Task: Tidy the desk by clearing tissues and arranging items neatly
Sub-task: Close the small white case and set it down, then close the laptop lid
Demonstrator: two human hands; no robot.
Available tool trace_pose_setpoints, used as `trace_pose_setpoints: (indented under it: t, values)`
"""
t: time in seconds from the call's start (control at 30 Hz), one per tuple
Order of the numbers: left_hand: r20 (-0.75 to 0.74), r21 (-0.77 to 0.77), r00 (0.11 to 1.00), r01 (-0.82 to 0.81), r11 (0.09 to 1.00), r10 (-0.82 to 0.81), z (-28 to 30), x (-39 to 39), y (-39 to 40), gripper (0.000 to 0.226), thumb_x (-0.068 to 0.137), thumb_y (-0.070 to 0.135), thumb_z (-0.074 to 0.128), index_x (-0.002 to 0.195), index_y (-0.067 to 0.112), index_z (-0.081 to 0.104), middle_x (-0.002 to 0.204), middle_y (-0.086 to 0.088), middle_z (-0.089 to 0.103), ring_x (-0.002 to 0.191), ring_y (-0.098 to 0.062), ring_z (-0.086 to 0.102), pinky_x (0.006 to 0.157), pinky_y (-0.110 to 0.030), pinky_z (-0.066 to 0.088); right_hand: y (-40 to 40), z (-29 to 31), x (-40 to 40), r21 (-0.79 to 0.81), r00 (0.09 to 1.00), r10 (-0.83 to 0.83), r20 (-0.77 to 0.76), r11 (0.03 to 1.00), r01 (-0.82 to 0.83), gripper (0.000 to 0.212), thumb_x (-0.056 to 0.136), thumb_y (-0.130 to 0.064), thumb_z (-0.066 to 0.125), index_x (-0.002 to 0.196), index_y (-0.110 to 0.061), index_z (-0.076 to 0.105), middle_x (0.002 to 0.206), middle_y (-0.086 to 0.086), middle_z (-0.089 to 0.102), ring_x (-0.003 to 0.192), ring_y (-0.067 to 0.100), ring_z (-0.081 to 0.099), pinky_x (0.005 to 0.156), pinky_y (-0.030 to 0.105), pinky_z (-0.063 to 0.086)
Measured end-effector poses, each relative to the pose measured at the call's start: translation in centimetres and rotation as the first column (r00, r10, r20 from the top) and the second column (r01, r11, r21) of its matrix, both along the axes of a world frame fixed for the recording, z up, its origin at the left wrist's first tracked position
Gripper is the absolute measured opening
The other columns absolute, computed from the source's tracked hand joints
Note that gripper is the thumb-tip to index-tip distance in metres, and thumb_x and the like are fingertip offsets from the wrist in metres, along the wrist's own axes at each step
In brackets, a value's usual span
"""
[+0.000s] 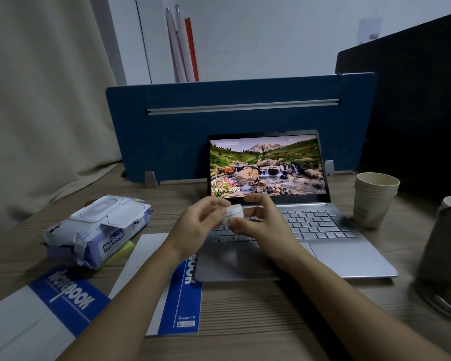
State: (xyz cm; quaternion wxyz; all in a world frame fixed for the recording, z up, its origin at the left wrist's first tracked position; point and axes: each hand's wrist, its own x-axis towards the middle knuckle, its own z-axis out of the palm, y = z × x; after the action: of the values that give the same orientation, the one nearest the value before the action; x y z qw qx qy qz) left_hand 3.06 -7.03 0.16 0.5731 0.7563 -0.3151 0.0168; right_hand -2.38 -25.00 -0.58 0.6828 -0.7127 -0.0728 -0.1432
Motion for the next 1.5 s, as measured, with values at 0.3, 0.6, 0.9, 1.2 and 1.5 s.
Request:
trace_pose_setpoints:
  t: [0.3, 0.6, 0.9, 1.2, 1.5]
  values:
    - [0.001, 0.055, 0.999, -0.034, 0.998, 0.034, 0.7, -0.4, 1.2, 0.039, 0.084, 0.026, 0.075, 0.121, 0.03, 0.062, 0.114, 0.01, 0.069, 0.104, -0.002, 0.066, 0.082, -0.017, 0.053, 0.2, 0.5, -0.3, -0.129, 1.0, 0.02, -0.007, 0.991, -0.021, 0.05, 0.081, -0.009, 0.076, 0.127, -0.015, 0.055, 0.113, 0.001, 0.072, 0.101, 0.013, 0.069, 0.089, 0.034, 0.057]
    - [0.065, 0.324, 0.921, -0.383, 0.865, 0.383, -0.1, -1.5, 7.0, 0.044, 0.08, 0.029, 0.078, 0.119, 0.033, 0.058, 0.112, 0.009, 0.066, 0.096, 0.002, 0.063, 0.078, -0.021, 0.05, -0.8, 1.3, -0.4, -0.105, 0.993, -0.114, -0.005, 0.988, 0.113, 0.03, 0.091, -0.007, 0.063, 0.12, -0.011, 0.057, 0.107, 0.004, 0.071, 0.095, 0.019, 0.07, 0.086, 0.04, 0.059]
    - [0.024, 0.392, 0.908, -0.393, 0.832, 0.418, -0.8, -2.8, 7.7, 0.029, 0.085, 0.041, 0.07, 0.109, 0.046, 0.056, 0.113, 0.018, 0.063, 0.095, -0.004, 0.063, 0.063, -0.023, 0.053, -1.1, 1.5, -0.8, -0.202, 0.978, -0.209, 0.02, 0.957, 0.209, 0.026, 0.092, -0.013, 0.061, 0.118, -0.013, 0.059, 0.105, 0.0, 0.07, 0.096, 0.012, 0.066, 0.079, 0.027, 0.056]
    - [0.259, 0.323, 0.907, -0.404, 0.856, 0.331, 0.8, -0.9, 1.3, 0.035, 0.095, 0.031, 0.059, 0.13, 0.025, 0.056, 0.131, 0.006, 0.059, 0.119, -0.009, 0.053, 0.099, -0.028, 0.042, -2.5, 1.1, 0.0, -0.289, 0.958, -0.28, 0.058, 0.914, 0.284, 0.024, 0.09, -0.019, 0.063, 0.114, -0.019, 0.061, 0.103, -0.005, 0.07, 0.096, 0.008, 0.065, 0.09, 0.036, 0.056]
    - [0.014, 0.266, 0.954, -0.292, 0.919, 0.299, -2.1, 1.6, -2.0, 0.053, 0.097, 0.045, 0.05, 0.146, 0.027, 0.037, 0.153, 0.003, 0.039, 0.139, -0.016, 0.035, 0.112, -0.038, 0.032, -4.0, 0.8, 0.6, -0.459, 0.944, -0.31, 0.113, 0.826, 0.327, 0.029, 0.092, -0.023, 0.06, 0.121, -0.018, 0.059, 0.113, -0.005, 0.066, 0.109, 0.01, 0.06, 0.091, 0.026, 0.046]
